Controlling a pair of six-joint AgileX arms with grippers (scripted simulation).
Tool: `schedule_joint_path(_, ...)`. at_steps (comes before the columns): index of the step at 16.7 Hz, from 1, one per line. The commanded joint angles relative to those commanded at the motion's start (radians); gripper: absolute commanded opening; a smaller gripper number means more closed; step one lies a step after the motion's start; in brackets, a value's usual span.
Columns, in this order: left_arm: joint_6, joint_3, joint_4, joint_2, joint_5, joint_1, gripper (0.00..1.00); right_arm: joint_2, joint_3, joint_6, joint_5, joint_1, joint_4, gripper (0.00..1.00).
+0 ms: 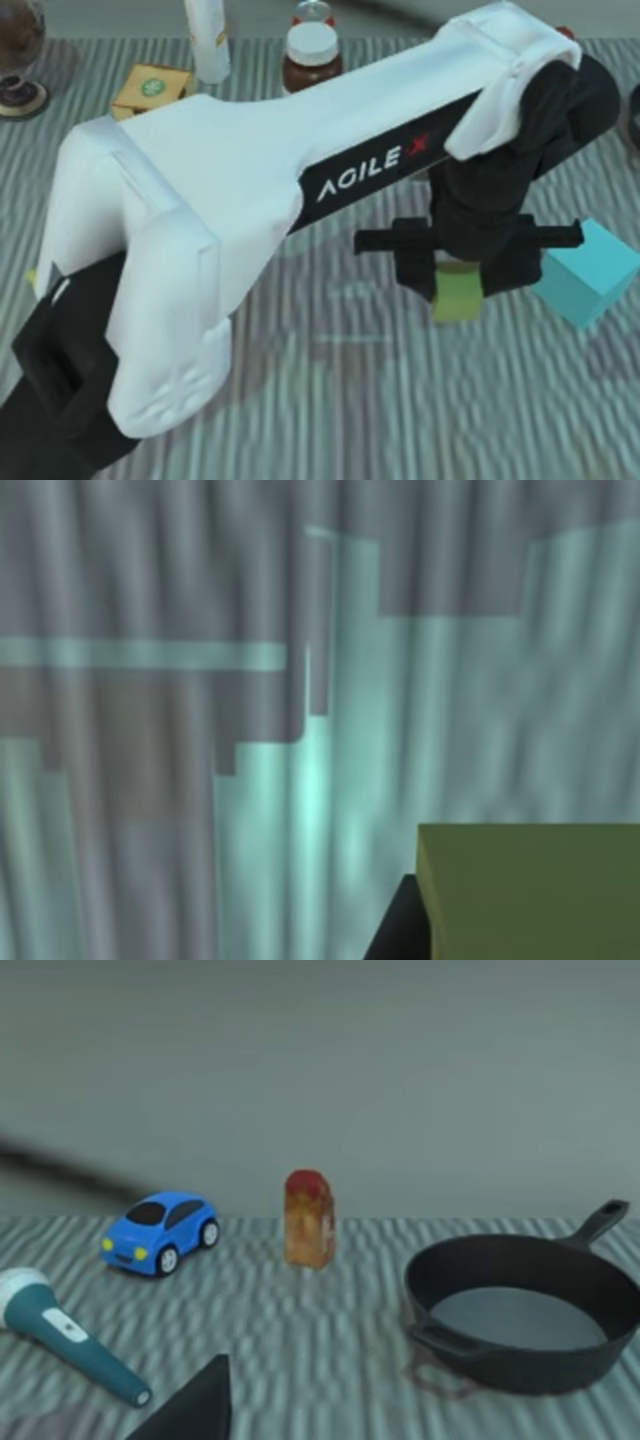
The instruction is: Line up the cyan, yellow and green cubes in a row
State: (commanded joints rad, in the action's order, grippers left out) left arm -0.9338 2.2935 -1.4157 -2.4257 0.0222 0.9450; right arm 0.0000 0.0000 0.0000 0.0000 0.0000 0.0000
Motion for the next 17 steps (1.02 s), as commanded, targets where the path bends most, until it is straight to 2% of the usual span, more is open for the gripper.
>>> schedule_joint_path(3,0.002,-0.041,0.042,0.002,0.001,0.001,0.0,0.0,0.0,0.0,0.0,0.0,0.0,1.0)
schedule_joint_path(9,0.0,-0.241,0.253,-0.01,0.001,0.001,0.0,0.0,0.0,0.0,0.0,0.0,0.0,1.0)
schedule_joint_path(14,0.0,-0.257,0.268,-0.012,0.001,0.002,0.0,0.0,0.0,0.0,0.0,0.0,0.0,1.0)
schedule_joint_path(17,0.0,-0.257,0.268,-0.012,0.001,0.002,0.23,0.0,0.0,0.0,0.0,0.0,0.0,1.0)
